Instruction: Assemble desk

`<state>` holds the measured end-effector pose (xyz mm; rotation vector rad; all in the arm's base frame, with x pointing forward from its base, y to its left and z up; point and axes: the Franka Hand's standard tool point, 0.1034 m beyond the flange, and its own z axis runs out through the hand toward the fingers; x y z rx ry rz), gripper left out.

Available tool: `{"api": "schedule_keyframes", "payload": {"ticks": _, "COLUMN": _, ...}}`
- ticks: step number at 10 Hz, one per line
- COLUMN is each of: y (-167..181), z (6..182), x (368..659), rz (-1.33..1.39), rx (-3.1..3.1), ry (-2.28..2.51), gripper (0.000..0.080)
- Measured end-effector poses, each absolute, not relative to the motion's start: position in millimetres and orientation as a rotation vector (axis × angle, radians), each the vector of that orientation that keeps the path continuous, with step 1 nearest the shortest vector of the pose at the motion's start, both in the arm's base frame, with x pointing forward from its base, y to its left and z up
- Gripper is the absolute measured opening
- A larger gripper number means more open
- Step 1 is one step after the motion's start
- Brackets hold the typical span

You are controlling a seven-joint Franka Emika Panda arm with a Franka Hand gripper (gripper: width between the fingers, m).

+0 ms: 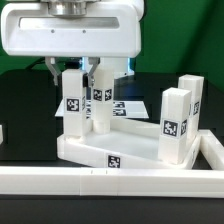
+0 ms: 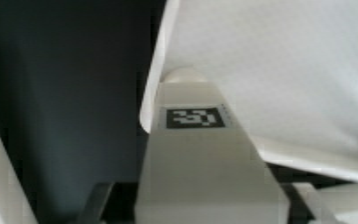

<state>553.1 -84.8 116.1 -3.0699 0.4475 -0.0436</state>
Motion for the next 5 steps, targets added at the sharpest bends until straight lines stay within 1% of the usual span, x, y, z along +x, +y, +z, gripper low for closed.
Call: {"api": "schedule_keyframes", "payload": {"ticks": 5, "y": -86.9, "z": 115.1, "x": 552.4, "rz": -0.027, "rx": -2.838, "ry": 1.206, "gripper": 0.0290}}
